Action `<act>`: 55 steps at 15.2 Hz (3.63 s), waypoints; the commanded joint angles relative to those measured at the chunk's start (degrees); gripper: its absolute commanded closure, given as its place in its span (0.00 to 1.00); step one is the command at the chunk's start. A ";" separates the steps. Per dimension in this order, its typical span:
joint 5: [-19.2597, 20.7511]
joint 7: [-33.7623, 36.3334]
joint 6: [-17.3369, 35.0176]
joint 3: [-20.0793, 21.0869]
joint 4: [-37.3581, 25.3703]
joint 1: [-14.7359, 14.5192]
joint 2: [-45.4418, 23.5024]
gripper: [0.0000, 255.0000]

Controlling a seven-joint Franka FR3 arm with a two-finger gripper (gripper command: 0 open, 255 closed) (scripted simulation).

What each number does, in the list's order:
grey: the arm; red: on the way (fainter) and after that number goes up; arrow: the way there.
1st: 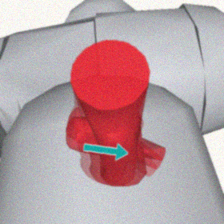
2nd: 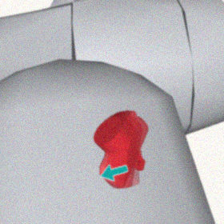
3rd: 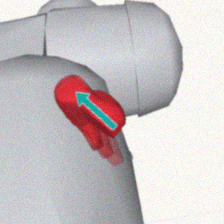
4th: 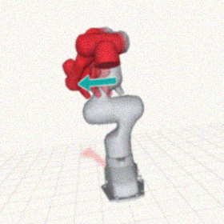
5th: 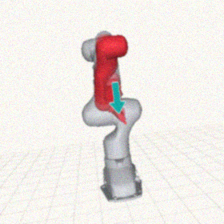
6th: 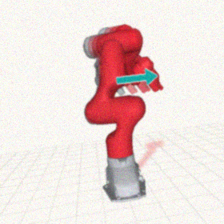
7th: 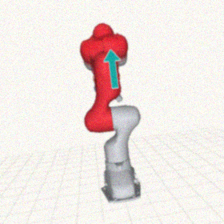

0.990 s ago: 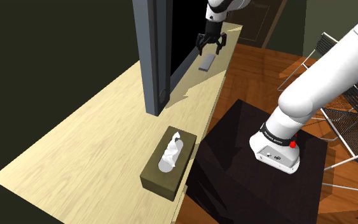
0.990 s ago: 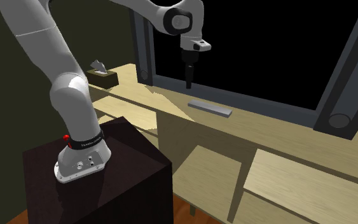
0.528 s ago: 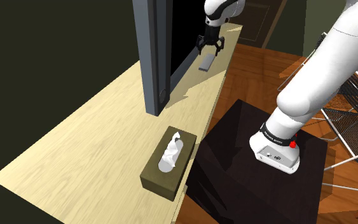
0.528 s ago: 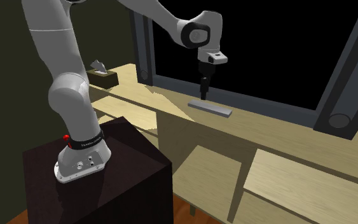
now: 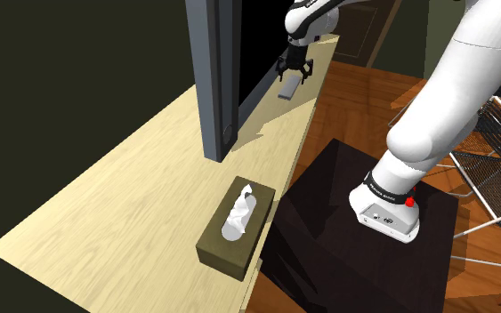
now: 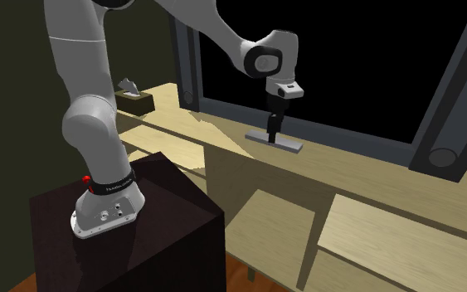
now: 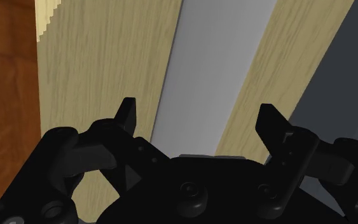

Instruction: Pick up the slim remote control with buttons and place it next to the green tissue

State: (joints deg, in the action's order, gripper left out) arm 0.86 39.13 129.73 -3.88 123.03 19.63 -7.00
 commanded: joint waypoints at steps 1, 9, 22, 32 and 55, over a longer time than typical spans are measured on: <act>-0.07 -0.05 1.65 -0.01 0.61 0.04 -1.01 0.00; -0.09 -0.06 2.06 -0.02 0.75 0.04 -1.28 0.00; 0.00 -0.03 -0.09 -0.04 -0.03 0.01 0.09 1.00; 0.23 0.04 -7.38 -0.06 -3.53 -0.05 3.88 1.00; 0.41 -0.06 -24.55 0.02 -16.30 -0.14 8.29 1.00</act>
State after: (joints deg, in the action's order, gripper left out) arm 1.27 39.17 106.08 -3.83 107.43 19.46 1.10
